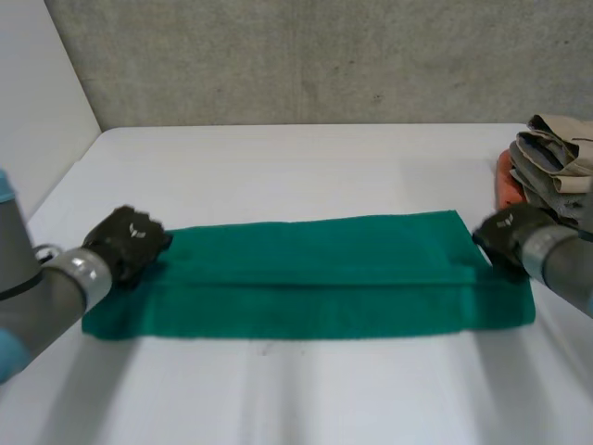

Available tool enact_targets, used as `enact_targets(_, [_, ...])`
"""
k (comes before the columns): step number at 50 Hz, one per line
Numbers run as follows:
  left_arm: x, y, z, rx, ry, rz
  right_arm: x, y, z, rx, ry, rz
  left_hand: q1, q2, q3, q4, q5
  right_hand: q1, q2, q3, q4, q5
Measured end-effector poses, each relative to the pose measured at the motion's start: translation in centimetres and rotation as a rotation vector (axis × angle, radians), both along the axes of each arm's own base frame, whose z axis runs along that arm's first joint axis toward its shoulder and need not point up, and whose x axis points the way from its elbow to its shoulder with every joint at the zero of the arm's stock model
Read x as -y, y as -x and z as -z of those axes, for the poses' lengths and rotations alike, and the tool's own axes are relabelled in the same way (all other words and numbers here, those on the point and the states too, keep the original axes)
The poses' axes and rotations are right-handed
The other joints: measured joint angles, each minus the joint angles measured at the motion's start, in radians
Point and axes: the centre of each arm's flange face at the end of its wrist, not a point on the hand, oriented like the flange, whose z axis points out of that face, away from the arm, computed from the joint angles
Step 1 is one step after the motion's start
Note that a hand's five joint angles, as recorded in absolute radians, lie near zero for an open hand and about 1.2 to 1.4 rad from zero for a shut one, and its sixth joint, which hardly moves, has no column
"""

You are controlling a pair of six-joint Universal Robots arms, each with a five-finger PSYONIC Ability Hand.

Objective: Fold the laundry.

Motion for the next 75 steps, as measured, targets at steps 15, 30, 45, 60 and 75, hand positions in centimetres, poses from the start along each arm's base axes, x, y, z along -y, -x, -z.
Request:
enact_targets(15, [8.6,3.2,3.6,-0.025,0.066,-0.079,9.9,-5.5,3.1,0.074,0.279,-0.027,0.0,0.0,0.0,0.0,0.0,-0.133,-0.141,-0.145,-0.152,-0.149])
enact_targets(30, [8.9,5.9,-0.1,-0.113,0.159,-0.054,13.4,-6.6,-1.4,0.162,0.493,0.118,-0.944,-0.994,-0.985,-1.0,-0.962,-0.898,-0.961,-0.976,-0.989,-0.978])
enact_targets(45, [2.8,3.9,-4.5,-0.245,0.113,-0.076,3.7,-3.3,-5.9,0.347,0.168,0.023,-0.944,-0.994,-0.985,-1.0,-0.962,-0.873,-0.93,-0.939,-0.944,-0.94])
enact_targets(60, [0.9,2.8,-2.0,-0.255,0.078,-0.041,0.9,2.0,3.1,0.359,-0.098,0.085,-0.944,-0.994,-0.985,-1.0,-0.962,-0.57,-0.623,-0.627,-0.642,-0.638])
enact_targets(75, [0.5,3.3,-2.0,-0.263,0.094,-0.022,4.1,4.4,6.2,0.272,0.036,0.195,-0.944,-0.994,-0.985,-1.0,-0.962,-0.008,-0.002,0.0,-0.003,-0.048])
